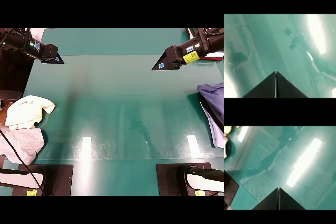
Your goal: Fold the shirts.
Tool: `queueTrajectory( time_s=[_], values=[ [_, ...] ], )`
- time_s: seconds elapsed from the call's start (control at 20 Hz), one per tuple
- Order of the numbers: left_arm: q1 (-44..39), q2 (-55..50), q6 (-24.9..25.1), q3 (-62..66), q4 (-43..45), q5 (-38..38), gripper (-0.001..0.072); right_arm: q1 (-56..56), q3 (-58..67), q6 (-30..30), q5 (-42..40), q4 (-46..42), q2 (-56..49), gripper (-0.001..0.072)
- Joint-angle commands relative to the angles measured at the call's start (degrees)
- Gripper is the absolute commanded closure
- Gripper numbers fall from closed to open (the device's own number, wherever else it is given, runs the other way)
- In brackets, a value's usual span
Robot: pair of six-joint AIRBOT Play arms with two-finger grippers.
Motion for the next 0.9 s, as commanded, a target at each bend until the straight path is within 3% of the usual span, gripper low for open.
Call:
queueTrajectory(
  time_s=[0.0,0.3,0.4,0.55,0.85],
  values=[
    [0.0,0.0,0.0,0.0,0.0,0.0,0.0682,0.1,0.0,0.0,0.2,0.0,0.0,0.0696],
    [0.0,0.0,0.0,0.0,-0.3,4.6,0.0682,0.0,0.0,0.0,0.8,-0.1,0.0,0.0696],
    [0.0,0.0,-0.3,0.1,-0.1,2.3,0.0684,0.0,0.0,-0.1,1.0,-0.3,0.0,0.0696],
    [0.0,1.9,-3.6,0.1,11.1,-8.5,0.0685,0.1,0.0,-0.5,0.9,-4.3,0.0,0.0696],
    [0.0,14.1,-5.9,-2.2,29.9,-11.2,0.0683,0.1,0.0,-0.9,0.4,-7.5,0.0,0.0695]
  ],
)
